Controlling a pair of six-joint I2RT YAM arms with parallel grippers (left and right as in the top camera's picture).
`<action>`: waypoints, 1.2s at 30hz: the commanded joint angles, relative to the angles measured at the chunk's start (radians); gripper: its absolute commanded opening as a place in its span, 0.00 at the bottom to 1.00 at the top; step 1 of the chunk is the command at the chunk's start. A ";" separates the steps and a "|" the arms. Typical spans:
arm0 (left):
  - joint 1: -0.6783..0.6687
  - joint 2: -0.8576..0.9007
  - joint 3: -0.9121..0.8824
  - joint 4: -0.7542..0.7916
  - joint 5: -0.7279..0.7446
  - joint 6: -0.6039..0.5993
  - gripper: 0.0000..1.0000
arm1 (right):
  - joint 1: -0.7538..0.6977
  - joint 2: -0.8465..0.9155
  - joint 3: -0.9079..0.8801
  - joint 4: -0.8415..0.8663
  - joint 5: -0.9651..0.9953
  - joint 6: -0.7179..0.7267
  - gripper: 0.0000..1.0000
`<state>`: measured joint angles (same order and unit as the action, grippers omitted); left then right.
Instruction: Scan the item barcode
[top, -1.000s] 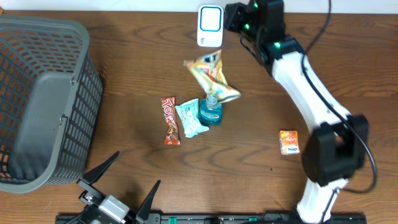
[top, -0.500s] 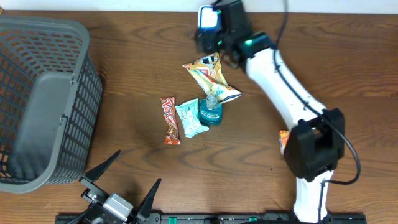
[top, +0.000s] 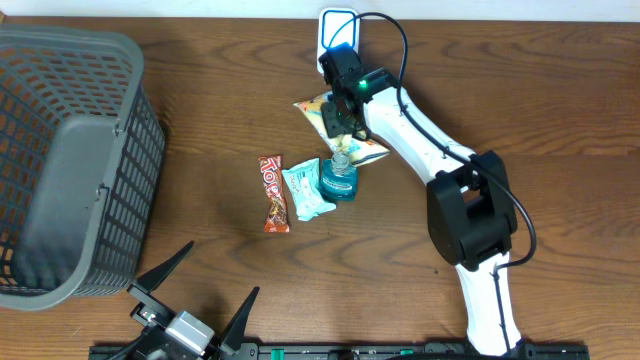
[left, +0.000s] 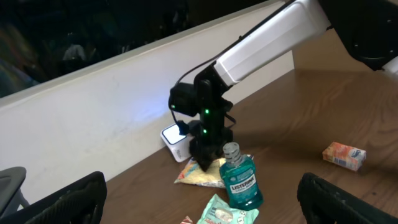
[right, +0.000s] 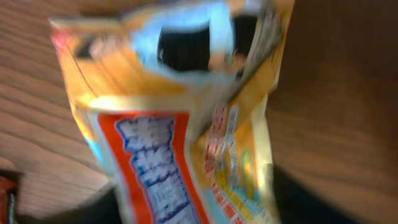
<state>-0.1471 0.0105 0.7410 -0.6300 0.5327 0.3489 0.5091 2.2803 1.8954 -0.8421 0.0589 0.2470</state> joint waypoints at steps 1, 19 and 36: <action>0.001 -0.008 -0.004 0.003 -0.002 0.018 0.98 | 0.010 0.038 0.007 -0.053 0.035 -0.016 0.15; 0.001 -0.008 -0.004 0.003 -0.002 0.017 0.98 | -0.001 0.077 -0.067 -0.105 0.017 0.037 0.01; 0.001 -0.008 -0.004 0.003 -0.002 0.017 0.98 | -0.323 -0.149 0.085 -0.758 -0.865 0.086 0.02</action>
<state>-0.1471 0.0105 0.7410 -0.6300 0.5327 0.3492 0.2218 2.1761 1.9579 -1.4647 -0.5129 0.3046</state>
